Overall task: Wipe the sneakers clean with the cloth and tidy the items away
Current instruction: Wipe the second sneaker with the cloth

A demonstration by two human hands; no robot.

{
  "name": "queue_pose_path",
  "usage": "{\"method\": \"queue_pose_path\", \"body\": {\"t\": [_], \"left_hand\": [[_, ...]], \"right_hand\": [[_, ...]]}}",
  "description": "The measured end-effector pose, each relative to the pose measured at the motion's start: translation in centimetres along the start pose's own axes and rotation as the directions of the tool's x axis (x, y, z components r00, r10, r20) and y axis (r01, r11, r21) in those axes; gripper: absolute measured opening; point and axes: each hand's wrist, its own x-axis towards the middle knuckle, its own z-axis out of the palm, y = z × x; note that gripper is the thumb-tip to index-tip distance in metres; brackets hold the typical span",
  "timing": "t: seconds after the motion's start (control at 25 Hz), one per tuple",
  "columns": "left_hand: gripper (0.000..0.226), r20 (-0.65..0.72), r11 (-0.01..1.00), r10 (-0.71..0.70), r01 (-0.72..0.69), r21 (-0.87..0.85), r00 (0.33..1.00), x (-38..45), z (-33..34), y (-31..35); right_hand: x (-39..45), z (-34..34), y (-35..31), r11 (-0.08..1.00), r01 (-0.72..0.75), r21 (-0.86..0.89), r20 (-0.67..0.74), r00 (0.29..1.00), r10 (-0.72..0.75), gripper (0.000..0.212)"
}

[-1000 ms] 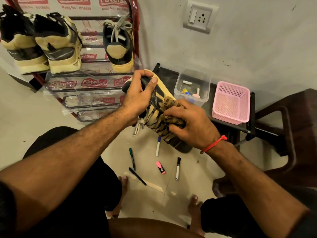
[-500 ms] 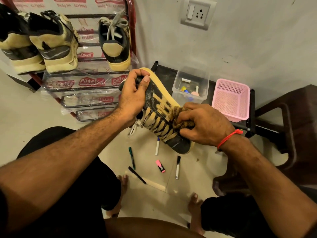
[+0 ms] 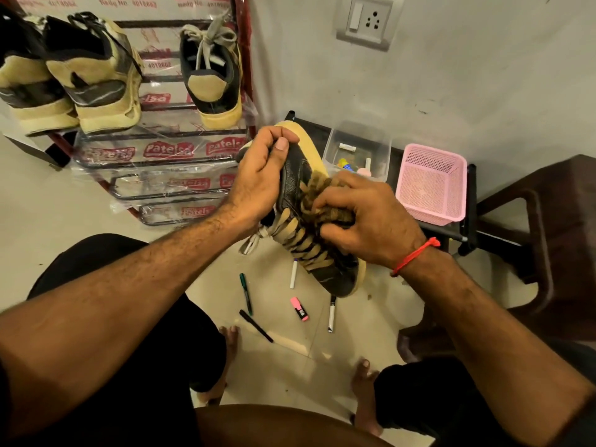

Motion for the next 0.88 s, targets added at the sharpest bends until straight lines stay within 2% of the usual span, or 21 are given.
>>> {"method": "queue_pose_path", "body": {"t": [0.08, 0.12, 0.2, 0.28, 0.36, 0.4, 0.48, 0.52, 0.64, 0.68, 0.8, 0.84, 0.88], "left_hand": [[0.019, -0.048, 0.999, 0.006, -0.004, 0.044, 0.999, 0.5, -0.9, -0.5], [0.019, -0.034, 0.997, 0.024, -0.022, 0.071, 0.999, 0.5, -1.0, -0.7], [0.022, 0.006, 0.993, 0.044, -0.044, 0.106, 0.999, 0.1, -0.6, -0.7], [0.026, 0.035, 0.992, 0.049, -0.053, 0.118, 0.998, -0.4, 0.3, -0.4], [0.028, 0.062, 0.990, 0.069, -0.076, 0.122, 0.996, -0.7, 0.8, -0.1], [0.027, 0.055, 0.989, 0.076, -0.082, 0.123, 0.996, -0.7, 0.7, -0.2], [0.025, 0.028, 0.988, 0.059, -0.062, 0.140, 0.998, -0.8, 0.2, -0.4], [0.023, 0.028, 0.988, 0.042, -0.046, 0.148, 0.999, -0.9, 0.2, -0.5], [0.024, 0.060, 0.991, 0.006, -0.014, 0.133, 0.998, -1.3, 0.7, -0.3], [0.025, 0.063, 0.992, -0.004, -0.004, 0.128, 0.998, -1.3, 0.7, -0.3], [0.025, 0.052, 0.992, -0.025, 0.019, 0.124, 0.998, -1.2, 0.3, 0.0], [0.024, 0.060, 0.991, -0.018, 0.010, 0.131, 0.998, -1.2, 0.3, 0.0], [0.023, 0.071, 0.989, -0.005, -0.006, 0.147, 0.997, -1.1, 0.4, 0.1]], "right_hand": [[-0.8, 0.7, -0.2, 0.998, 0.057, -0.018, 0.133, 0.990, -0.054, 0.033], [-0.9, 0.9, -0.4, 0.998, 0.064, -0.006, 0.110, 0.992, -0.062, 0.032], [-0.4, 0.9, -0.7, 0.999, 0.025, 0.044, -0.045, 0.999, -0.023, 0.026], [0.8, 0.2, -0.6, 0.993, -0.076, 0.092, -0.229, 0.969, 0.095, 0.025], [1.2, 0.2, -0.7, 0.985, -0.130, 0.113, -0.305, 0.939, 0.159, 0.025], [1.0, 0.7, -1.1, 0.991, -0.096, 0.094, -0.283, 0.952, 0.119, 0.024], [0.0, 1.7, -1.8, 0.998, 0.058, 0.020, -0.146, 0.988, -0.054, 0.023], [0.0, 1.5, -1.5, 0.996, 0.085, -0.003, -0.107, 0.991, -0.085, 0.024], [1.1, -0.3, -0.1, 0.997, -0.072, 0.023, -0.225, 0.971, 0.076, 0.024], [1.1, -0.4, -0.2, 0.996, -0.067, 0.051, -0.220, 0.973, 0.076, 0.024], [0.0, 0.6, -1.5, 0.989, 0.138, 0.048, -0.050, 0.990, -0.135, 0.022], [0.1, 0.5, -1.3, 0.992, 0.125, 0.024, -0.048, 0.991, -0.124, 0.023], [0.6, 0.1, -0.8, 0.999, 0.039, 0.005, -0.104, 0.994, -0.038, 0.024]]}}
